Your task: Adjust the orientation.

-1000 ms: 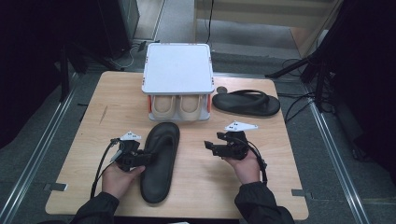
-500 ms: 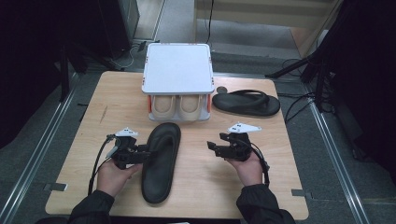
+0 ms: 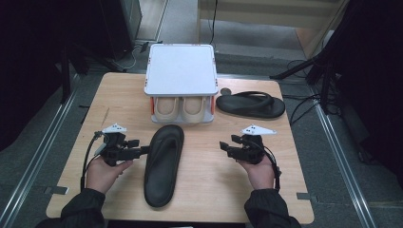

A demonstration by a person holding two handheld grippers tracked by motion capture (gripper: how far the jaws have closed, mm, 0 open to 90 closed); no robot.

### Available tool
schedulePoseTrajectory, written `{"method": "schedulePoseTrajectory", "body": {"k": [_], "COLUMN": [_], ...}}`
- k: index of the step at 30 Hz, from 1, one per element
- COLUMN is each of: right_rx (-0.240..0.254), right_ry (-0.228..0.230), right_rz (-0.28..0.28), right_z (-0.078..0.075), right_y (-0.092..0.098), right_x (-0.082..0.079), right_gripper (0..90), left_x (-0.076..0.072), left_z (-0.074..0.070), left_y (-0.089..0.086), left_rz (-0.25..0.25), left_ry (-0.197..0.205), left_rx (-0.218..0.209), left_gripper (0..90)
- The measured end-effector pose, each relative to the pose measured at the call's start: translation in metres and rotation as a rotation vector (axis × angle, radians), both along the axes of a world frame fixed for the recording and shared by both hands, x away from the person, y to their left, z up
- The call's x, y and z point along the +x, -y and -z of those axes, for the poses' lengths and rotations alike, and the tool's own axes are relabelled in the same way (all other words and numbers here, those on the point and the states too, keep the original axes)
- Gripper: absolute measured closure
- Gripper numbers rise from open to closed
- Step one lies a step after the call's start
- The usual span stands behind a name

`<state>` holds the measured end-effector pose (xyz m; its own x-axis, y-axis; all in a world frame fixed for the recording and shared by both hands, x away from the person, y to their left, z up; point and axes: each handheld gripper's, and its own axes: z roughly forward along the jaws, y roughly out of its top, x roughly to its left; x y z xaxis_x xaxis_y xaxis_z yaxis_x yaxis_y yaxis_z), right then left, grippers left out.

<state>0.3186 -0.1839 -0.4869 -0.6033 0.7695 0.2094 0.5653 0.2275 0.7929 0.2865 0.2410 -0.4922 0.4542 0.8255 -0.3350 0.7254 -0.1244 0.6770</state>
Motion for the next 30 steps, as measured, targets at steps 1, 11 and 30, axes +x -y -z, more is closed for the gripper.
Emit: {"method": "schedulePoseTrajectory", "body": {"k": [1, 11, 30], "right_rx": [0.0, 0.009, 0.017], "right_ry": [0.0, 0.009, -0.013], "right_rz": [0.004, 0.08, 0.256], "right_z": [0.0, -0.001, 0.01], "right_y": [0.001, 0.02, 0.056], "right_x": [0.0, 0.007, 0.047], "right_gripper": [41.2, 46.8, 83.4], "left_x": [0.001, 0.004, 0.008], "left_z": [0.0, 0.0, 0.003], "left_y": [-0.002, -0.013, -0.026], "left_rz": [0.001, -0.012, -0.04], "left_ry": [-0.005, -0.002, -0.019], "left_rx": [0.003, 0.001, 0.026], "left_gripper": [38.6, 38.4, 36.6]}}
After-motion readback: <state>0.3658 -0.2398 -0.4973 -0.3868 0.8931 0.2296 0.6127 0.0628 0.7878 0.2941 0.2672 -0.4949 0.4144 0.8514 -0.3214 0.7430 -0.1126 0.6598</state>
